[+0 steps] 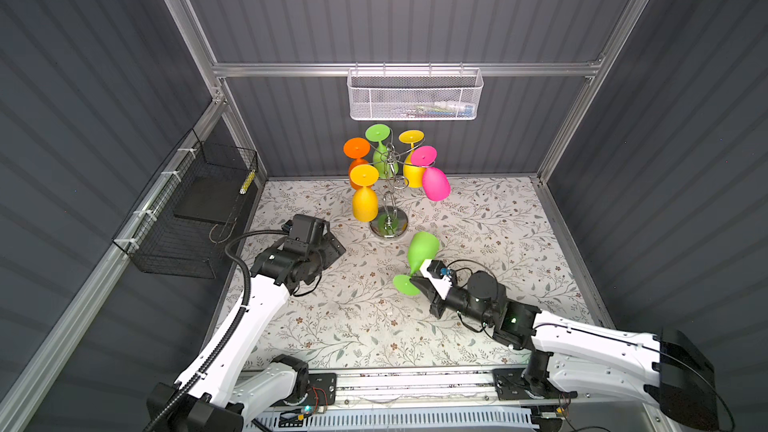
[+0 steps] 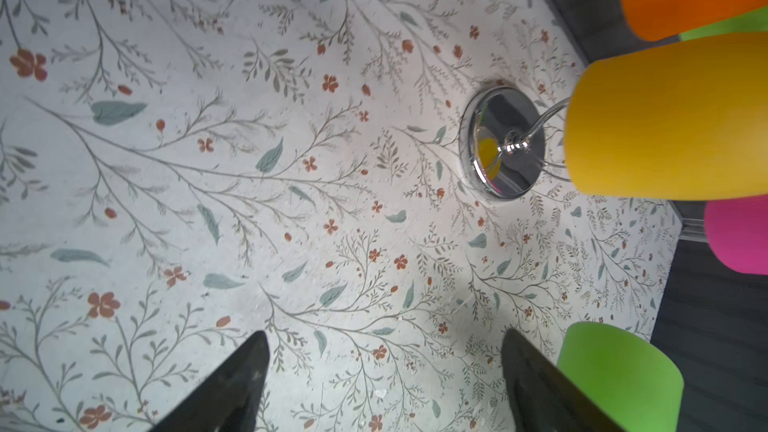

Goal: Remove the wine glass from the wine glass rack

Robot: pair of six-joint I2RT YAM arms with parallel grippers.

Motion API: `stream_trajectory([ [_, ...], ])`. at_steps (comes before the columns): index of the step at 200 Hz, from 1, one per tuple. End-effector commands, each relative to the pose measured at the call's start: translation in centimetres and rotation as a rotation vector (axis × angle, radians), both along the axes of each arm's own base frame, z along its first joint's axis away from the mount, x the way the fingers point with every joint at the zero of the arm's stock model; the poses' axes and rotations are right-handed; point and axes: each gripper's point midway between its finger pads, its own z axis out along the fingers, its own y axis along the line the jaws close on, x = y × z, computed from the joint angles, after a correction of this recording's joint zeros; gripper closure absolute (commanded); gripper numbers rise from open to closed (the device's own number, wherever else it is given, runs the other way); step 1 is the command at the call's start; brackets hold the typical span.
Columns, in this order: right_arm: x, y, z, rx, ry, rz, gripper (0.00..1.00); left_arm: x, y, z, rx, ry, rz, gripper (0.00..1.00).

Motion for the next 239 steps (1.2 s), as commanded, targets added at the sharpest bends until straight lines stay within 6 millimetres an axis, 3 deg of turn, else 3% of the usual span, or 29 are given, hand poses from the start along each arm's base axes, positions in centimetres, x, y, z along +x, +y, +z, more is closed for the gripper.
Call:
stream_trajectory([
  [1,0.6,1.1,1.2,-0.035,-0.209,-0.032,1.0,-2.2,-0.7,-2.7,-0.085,0.162,0.069,0.14],
  [52,0.0,4.1,-1.2,-0.16,-0.375,-0.035,1.0,-2.9,-3.0,-4.6,-0.24,0.21,0.112,0.19],
  [145,0.0,7.2,-0.6,-0.194,-0.596,-0.093,1.0,-3.2,-8.1,-4.6,-0.465,0.198,0.118,0.3],
  [150,-1.2,7.9,-0.6,-0.19,-0.61,-0.066,1.0,-3.2,-8.5,-4.6,-0.476,0.201,0.121,0.31],
  [165,-1.3,8.2,-0.4,-0.2,-0.636,-0.072,1.0,-3.3,-9.4,-4.5,-0.498,0.211,0.122,0.33],
  [239,-1.1,8.9,-0.4,-0.237,-0.678,-0.079,1.0,-3.9,-11.4,-5.0,-0.514,0.225,0.122,0.44],
])
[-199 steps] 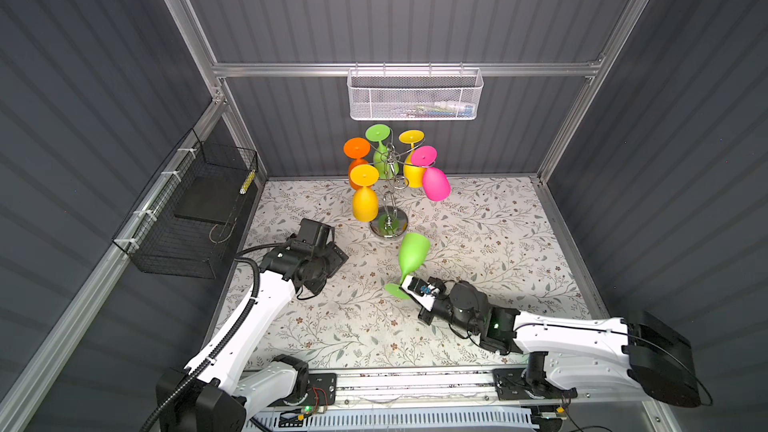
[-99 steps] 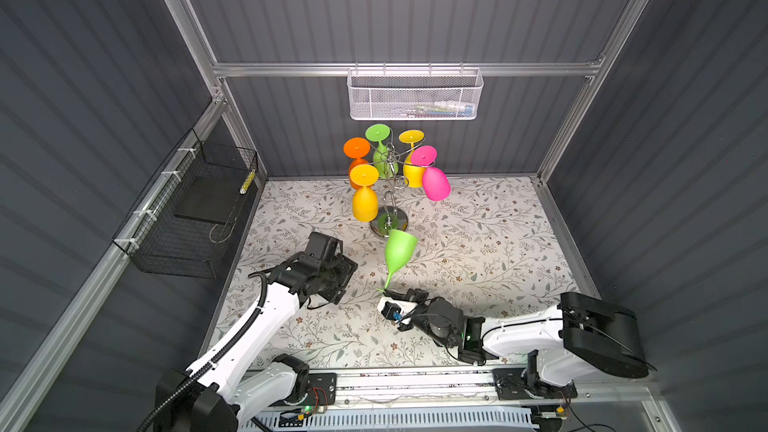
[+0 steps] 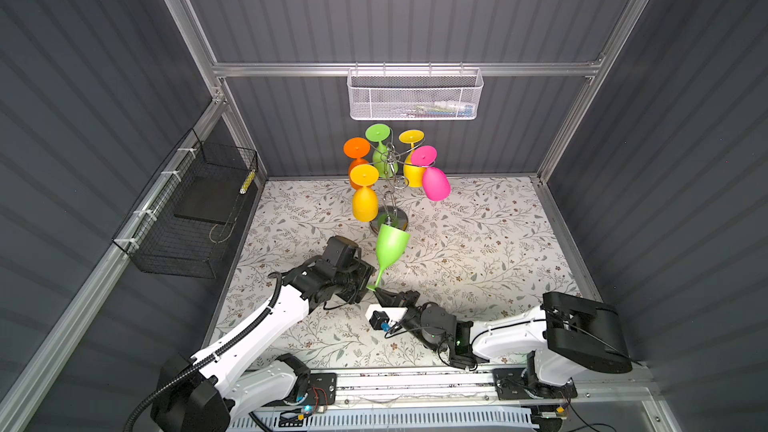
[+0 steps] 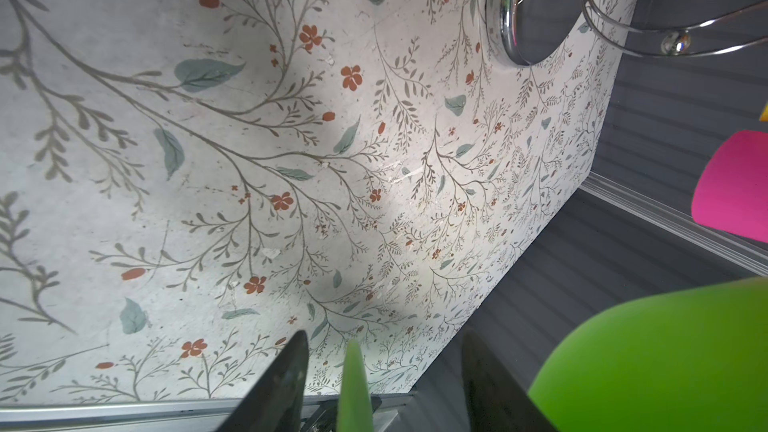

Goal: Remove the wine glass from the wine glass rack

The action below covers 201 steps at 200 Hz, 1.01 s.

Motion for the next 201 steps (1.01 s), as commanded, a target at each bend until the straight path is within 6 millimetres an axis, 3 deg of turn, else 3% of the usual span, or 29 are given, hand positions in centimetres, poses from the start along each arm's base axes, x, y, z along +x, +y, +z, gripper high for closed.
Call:
stream_trajectory([
  [1,0.3,0.3,1.6,0.035,-0.039,-0.021,1.0,0.2,-0.3,-0.5,-0.009,0.011,0.028,0.44],
  [124,0.7,0.3,1.6,0.021,-0.06,-0.043,1.0,0.3,1.2,0.4,0.032,-0.029,0.082,0.67],
  [201,0.8,0.6,1.6,0.017,-0.06,-0.043,1.0,0.5,0.7,0.5,0.008,-0.043,0.07,0.73],
])
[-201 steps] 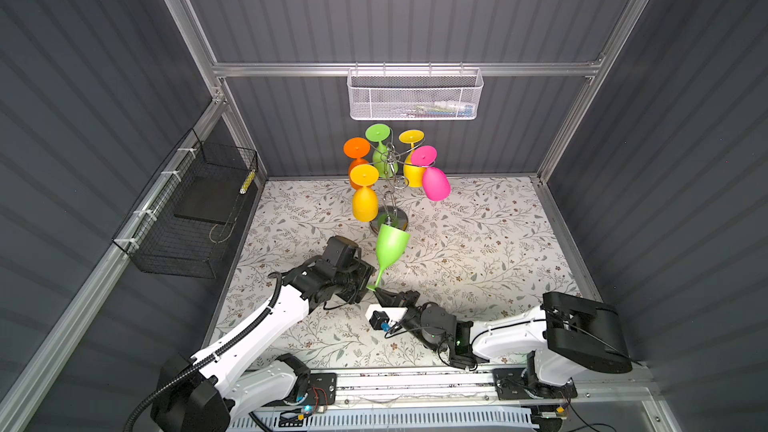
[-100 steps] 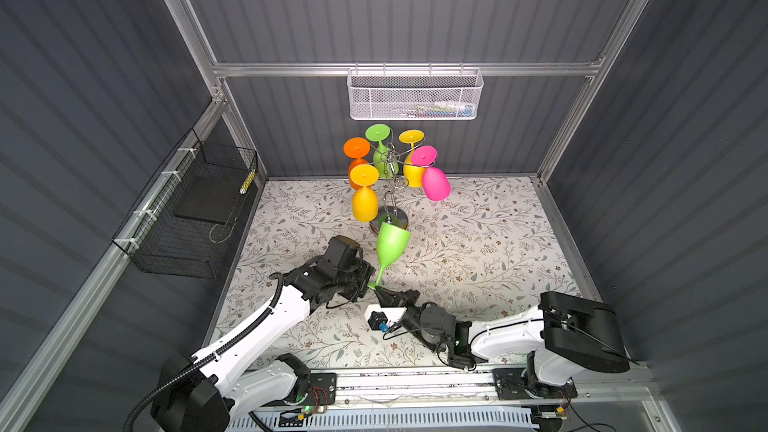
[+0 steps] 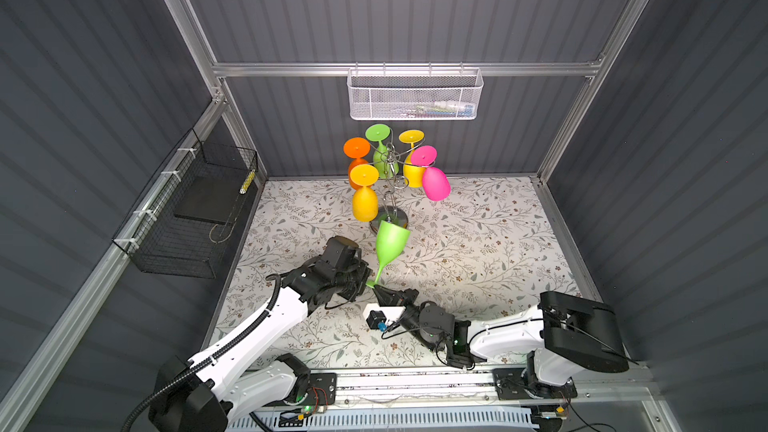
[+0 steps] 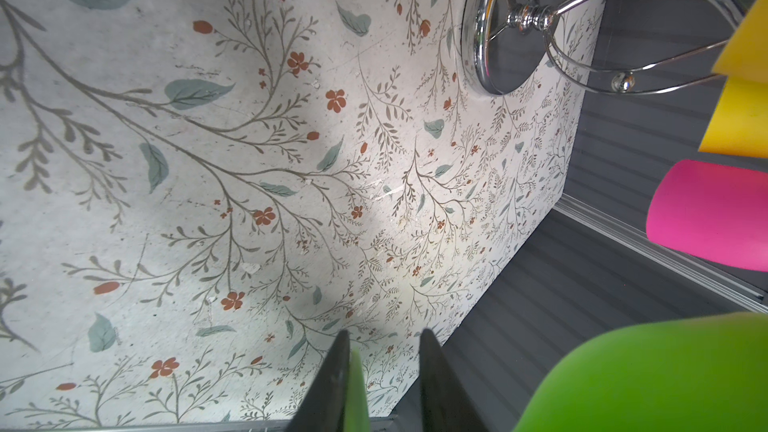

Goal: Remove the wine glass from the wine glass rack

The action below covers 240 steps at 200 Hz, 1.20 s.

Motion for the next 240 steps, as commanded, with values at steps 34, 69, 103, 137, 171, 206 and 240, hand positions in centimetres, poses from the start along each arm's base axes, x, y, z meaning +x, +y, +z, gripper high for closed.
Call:
stream_trajectory([
  [34,0.3,0.4,0.7,0.035,-0.007,-0.015,1.0,-0.4,0.3,-0.3,0.002,-0.001,0.002,0.81],
  [69,0.3,0.6,0.6,0.031,-0.006,-0.008,1.0,-0.6,0.5,-0.7,-0.001,0.008,0.015,0.95],
  [103,0.4,0.6,0.8,0.036,-0.007,-0.006,0.97,-0.8,0.7,-0.9,-0.009,0.01,0.026,1.0],
  [137,0.6,0.2,1.3,0.068,0.014,-0.014,0.84,-0.7,1.0,-1.1,0.0,0.003,0.041,1.0],
  [171,0.7,-0.2,1.2,0.066,0.035,-0.014,0.7,-0.4,0.8,-1.3,-0.019,-0.011,0.052,1.0],
  [206,0.4,-1.0,0.8,0.054,0.076,-0.01,0.54,0.8,0.3,-1.4,-0.06,-0.085,0.064,1.0],
  [240,0.2,-2.1,1.0,0.037,0.139,-0.018,0.32,1.8,-0.4,-2.1,-0.086,-0.119,0.047,1.0],
])
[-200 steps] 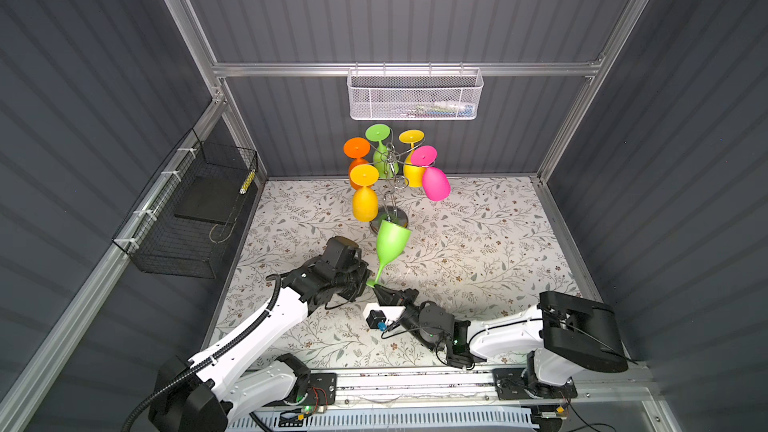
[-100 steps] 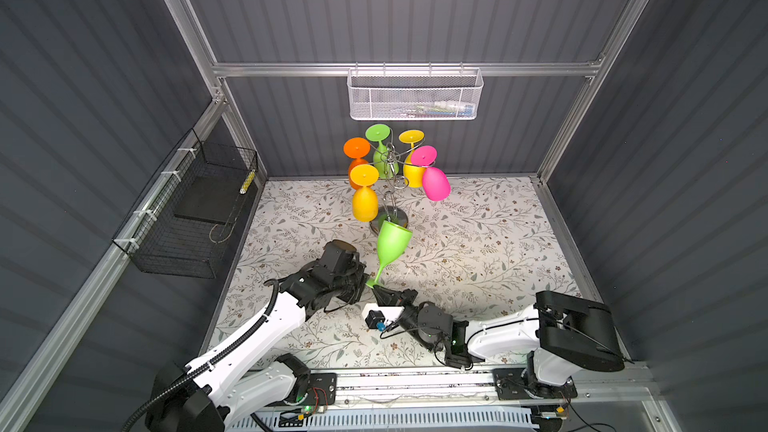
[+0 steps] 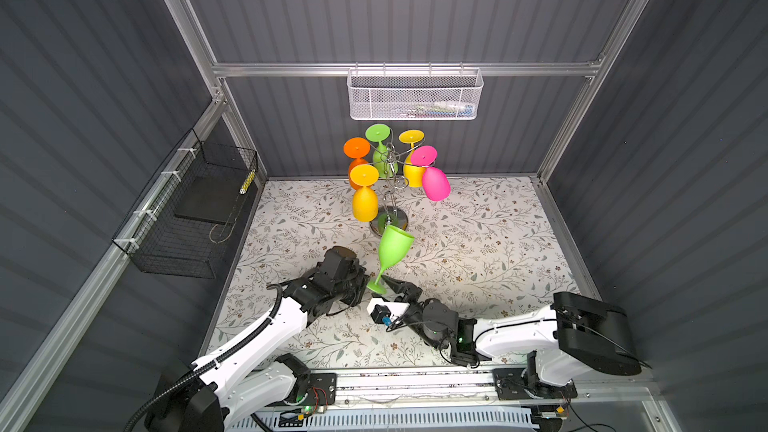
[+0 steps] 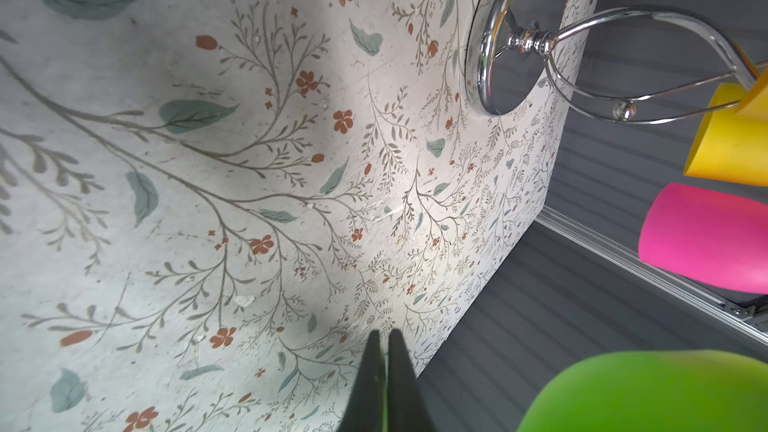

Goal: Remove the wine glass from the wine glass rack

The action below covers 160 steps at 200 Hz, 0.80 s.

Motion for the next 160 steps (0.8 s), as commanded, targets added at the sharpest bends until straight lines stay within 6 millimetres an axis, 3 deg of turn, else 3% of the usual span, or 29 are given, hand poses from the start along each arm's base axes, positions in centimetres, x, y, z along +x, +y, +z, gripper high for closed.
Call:
stream_trajectory([
  [1,-0.1,-1.0,-0.3,-0.009,0.067,-0.009,0.32,1.4,-0.8,0.5,-0.037,-0.072,-0.007,1.0],
  [48,-1.0,-3.3,-0.2,-0.052,0.221,-0.01,0.27,3.1,-1.5,0.1,-0.112,-0.171,-0.064,1.0],
  [86,-2.1,-5.1,1.6,-0.001,0.372,0.005,0.26,3.6,-0.9,0.2,-0.16,-0.279,-0.071,1.0],
  [90,-1.3,-6.0,3.0,0.042,0.388,-0.019,0.26,3.7,-0.8,0.2,-0.163,-0.287,-0.071,1.0],
  [133,0.0,-8.4,8.3,0.158,0.59,-0.084,0.29,3.8,-0.9,0.7,-0.177,-0.416,-0.144,1.0],
  [160,1.5,-9.4,10.7,0.19,0.773,-0.141,0.34,4.1,-1.6,0.9,-0.178,-0.502,-0.202,1.0],
])
